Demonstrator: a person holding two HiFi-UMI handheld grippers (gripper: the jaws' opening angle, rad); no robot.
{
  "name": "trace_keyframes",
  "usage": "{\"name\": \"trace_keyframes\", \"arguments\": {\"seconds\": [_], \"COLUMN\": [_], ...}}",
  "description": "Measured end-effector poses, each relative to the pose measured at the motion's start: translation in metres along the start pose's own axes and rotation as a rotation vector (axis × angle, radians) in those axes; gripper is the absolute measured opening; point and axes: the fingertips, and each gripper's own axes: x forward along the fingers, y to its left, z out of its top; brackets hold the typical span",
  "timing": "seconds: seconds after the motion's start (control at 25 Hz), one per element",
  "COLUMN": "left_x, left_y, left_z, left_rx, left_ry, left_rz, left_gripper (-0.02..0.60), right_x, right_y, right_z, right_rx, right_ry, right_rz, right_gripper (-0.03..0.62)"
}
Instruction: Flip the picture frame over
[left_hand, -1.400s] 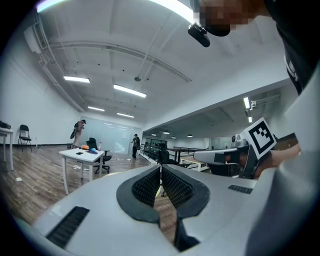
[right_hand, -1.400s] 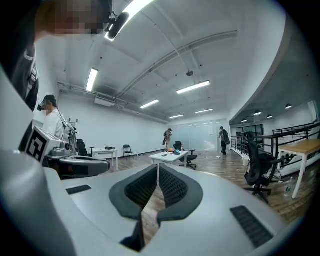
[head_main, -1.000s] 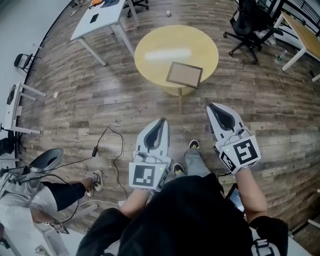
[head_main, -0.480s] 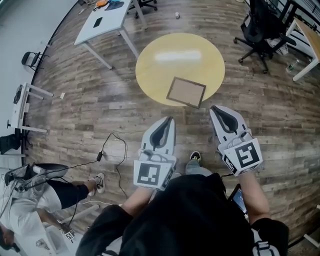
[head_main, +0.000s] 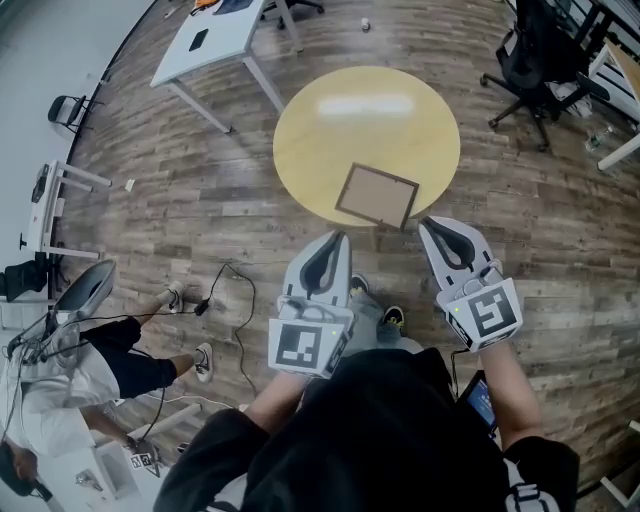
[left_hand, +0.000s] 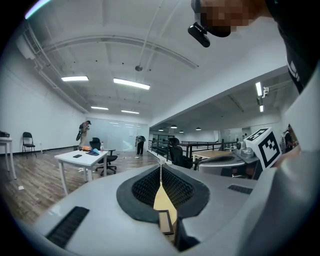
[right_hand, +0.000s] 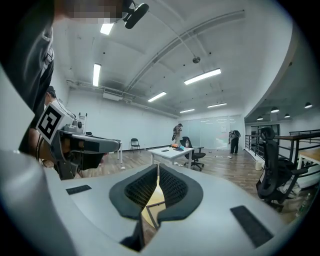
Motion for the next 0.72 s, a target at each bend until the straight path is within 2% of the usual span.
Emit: {"name": "trace_keyframes", "arguments": {"seconds": [0.2,0.52,0.72], "left_x": [0.035,0.098,0.129], "left_y": [0.016,0.068,0.1], "left_z": [-0.008,0.005,0.002], "left_rx": [0.002,-0.008,-0.035], "left_ry": [0.025,0.004,0.001], "left_rz": [-0.025,-0.06,-0.09], "left_gripper": [0.031,0.031,0.031], "right_x": [0.029,0.096,0.135], "right_y": [-0.019,-0.047,-0.054], "right_z": [-0.008,-0.014,-0.04], "right_rx": [-0.013,-0.051,-0.107], "right_ry": [0.015,0.075,0.178], "right_rz": [-0.007,0.001,0.028], "right_gripper": [0.023,0.023,0.023]}}
